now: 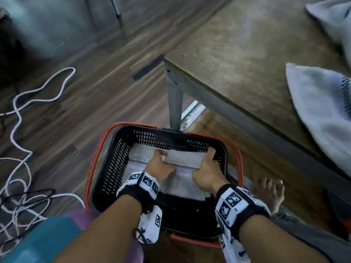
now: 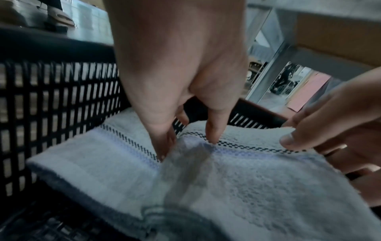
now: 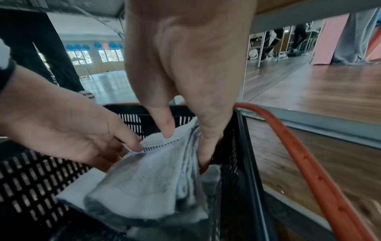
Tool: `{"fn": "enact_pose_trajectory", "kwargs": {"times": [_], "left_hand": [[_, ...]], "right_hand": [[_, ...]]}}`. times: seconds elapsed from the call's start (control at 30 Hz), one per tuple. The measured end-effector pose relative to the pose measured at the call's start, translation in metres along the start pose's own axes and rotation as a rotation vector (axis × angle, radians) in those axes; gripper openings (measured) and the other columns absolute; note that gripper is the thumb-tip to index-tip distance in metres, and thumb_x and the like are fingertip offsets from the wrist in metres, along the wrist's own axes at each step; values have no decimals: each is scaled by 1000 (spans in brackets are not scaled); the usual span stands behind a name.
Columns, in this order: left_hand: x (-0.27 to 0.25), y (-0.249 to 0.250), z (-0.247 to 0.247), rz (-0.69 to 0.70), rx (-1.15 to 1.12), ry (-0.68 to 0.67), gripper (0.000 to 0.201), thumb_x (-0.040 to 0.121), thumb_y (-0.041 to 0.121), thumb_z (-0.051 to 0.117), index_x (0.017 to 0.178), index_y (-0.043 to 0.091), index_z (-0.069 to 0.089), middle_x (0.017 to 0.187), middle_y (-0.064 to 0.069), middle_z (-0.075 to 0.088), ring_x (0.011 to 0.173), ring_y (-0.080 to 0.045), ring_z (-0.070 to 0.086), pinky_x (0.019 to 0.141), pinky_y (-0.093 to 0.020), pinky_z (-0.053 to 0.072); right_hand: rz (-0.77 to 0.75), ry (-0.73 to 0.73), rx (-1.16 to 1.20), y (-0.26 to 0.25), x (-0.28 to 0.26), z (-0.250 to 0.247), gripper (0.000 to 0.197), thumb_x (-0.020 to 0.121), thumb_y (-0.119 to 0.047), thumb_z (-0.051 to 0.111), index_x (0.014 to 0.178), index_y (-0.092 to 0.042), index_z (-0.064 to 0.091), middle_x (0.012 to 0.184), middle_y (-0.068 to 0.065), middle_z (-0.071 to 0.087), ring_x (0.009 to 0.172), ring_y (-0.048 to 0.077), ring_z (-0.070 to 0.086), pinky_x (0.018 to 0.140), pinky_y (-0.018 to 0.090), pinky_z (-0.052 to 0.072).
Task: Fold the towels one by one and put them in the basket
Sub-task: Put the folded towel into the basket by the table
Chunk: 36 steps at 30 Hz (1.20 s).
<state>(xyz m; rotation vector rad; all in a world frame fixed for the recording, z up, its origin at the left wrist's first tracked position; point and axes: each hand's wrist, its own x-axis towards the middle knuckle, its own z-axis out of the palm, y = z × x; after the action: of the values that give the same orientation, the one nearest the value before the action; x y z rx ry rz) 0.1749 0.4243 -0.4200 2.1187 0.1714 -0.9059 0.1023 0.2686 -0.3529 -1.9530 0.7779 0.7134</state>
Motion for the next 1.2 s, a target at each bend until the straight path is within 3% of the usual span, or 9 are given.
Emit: {"fn": "enact_pose_trajectory", "kwargs": {"times": [0.17, 0.3, 0.43, 0.57, 0.73, 0.83, 1.0, 1.1, 1.2], "left_hand": [[22, 3, 6, 12, 25, -60, 44, 89, -3, 58, 130, 10, 53, 99, -18, 66, 71, -22, 56, 64, -23, 45], [25, 9, 9, -14, 33, 2, 26, 88, 0, 62, 110, 11, 54, 86, -12, 61, 73, -26, 56, 71, -36, 53], [13, 10, 13, 18, 243, -44, 26, 87, 5, 64, 102, 16, 45, 80, -4, 55, 71, -23, 53, 63, -28, 42], [1, 5, 16, 52, 302, -93, 29, 88, 2, 58, 109, 15, 43, 74, -3, 48, 56, -19, 47, 50, -26, 38], [3, 10, 17, 91, 309, 25, 33, 85, 2, 65, 114, 11, 52, 101, -13, 60, 86, -27, 60, 66, -27, 44], [8, 16, 23, 191, 331, 31, 41, 83, 0, 67, 122, 8, 57, 116, -15, 60, 104, -28, 61, 81, -26, 47], [18, 18, 30, 199, 596, -174, 60, 92, 4, 56, 149, 15, 41, 140, -12, 47, 127, -27, 52, 105, -29, 42], [20, 20, 29, 222, 660, -197, 63, 90, 2, 56, 150, 17, 41, 142, -9, 49, 127, -25, 52, 103, -26, 43], [19, 23, 22, 167, 576, -203, 56, 87, 5, 62, 140, 17, 49, 133, -7, 57, 119, -23, 57, 96, -27, 47]], "right_hand": [[27, -1, -157, 5, 11, 1, 81, 98, -22, 53, 159, -11, 1, 129, 23, 50, 105, 35, 60, 77, 35, 48], [22, -11, -288, 6, 18, 8, 60, 99, -23, 51, 151, -5, 27, 151, 23, 33, 127, 41, 51, 101, 43, 49], [119, -273, -338, 8, 26, 19, 69, 102, -22, 48, 160, -4, 14, 164, 22, 20, 141, 36, 41, 105, 35, 45], [180, -398, -405, 12, 24, 29, 64, 107, -25, 38, 159, -1, 9, 168, 18, -10, 155, 36, 11, 120, 44, 29], [111, -160, -368, 7, 23, 32, 63, 99, -24, 52, 153, -3, 27, 158, 23, 26, 145, 39, 32, 114, 42, 39], [21, 26, -353, 0, 30, 30, 60, 95, -18, 58, 147, -1, 33, 154, 24, 27, 145, 41, 26, 115, 45, 36], [156, -53, -261, -5, 49, 20, 79, 94, -12, 62, 156, 3, 17, 161, 23, 24, 146, 38, 33, 115, 42, 39], [210, -129, -252, 1, 54, 16, 85, 95, -7, 60, 159, 1, 6, 164, 20, 23, 148, 34, 32, 114, 37, 37], [195, -137, -267, 2, 55, 14, 72, 97, -12, 58, 157, 0, 20, 158, 20, 36, 141, 34, 43, 103, 34, 44]]}}
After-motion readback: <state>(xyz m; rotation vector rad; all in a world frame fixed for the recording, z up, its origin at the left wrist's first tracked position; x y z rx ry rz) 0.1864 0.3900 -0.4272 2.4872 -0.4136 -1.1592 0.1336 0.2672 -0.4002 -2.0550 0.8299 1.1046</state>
